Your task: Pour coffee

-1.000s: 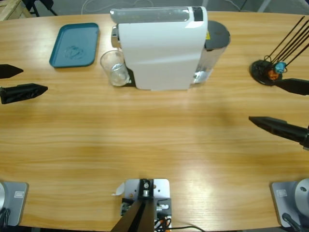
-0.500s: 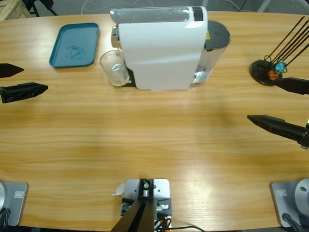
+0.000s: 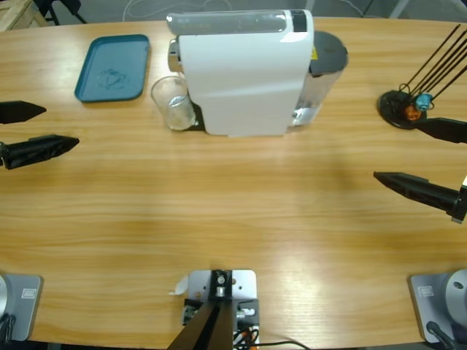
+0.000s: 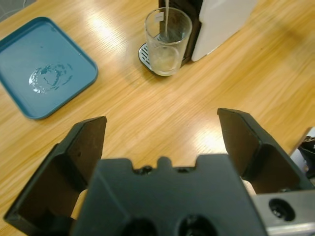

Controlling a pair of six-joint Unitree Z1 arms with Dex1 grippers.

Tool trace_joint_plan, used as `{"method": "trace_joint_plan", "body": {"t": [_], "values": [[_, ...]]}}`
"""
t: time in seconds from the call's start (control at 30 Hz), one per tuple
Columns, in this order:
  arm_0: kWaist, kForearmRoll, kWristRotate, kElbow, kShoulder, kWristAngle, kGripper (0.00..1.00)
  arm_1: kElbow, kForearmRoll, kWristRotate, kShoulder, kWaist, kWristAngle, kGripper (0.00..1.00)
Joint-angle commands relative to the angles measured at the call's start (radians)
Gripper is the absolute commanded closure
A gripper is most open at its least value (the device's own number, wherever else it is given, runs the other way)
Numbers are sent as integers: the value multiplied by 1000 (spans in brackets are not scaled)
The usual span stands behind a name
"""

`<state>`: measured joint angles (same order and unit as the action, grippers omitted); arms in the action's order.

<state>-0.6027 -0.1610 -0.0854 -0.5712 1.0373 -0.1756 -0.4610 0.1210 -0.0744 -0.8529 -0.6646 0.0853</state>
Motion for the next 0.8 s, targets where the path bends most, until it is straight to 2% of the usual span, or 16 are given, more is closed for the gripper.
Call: {"method": "trace_joint_plan", "body": {"t": [0.03,0.8], "values": [[-12,20,-17,44,-36,-21,23,38,-8,16,30,-10,-16,0],[-12,24,-16,42,-19,-11,23,41,-11,19,28,-10,-23,0]]}}
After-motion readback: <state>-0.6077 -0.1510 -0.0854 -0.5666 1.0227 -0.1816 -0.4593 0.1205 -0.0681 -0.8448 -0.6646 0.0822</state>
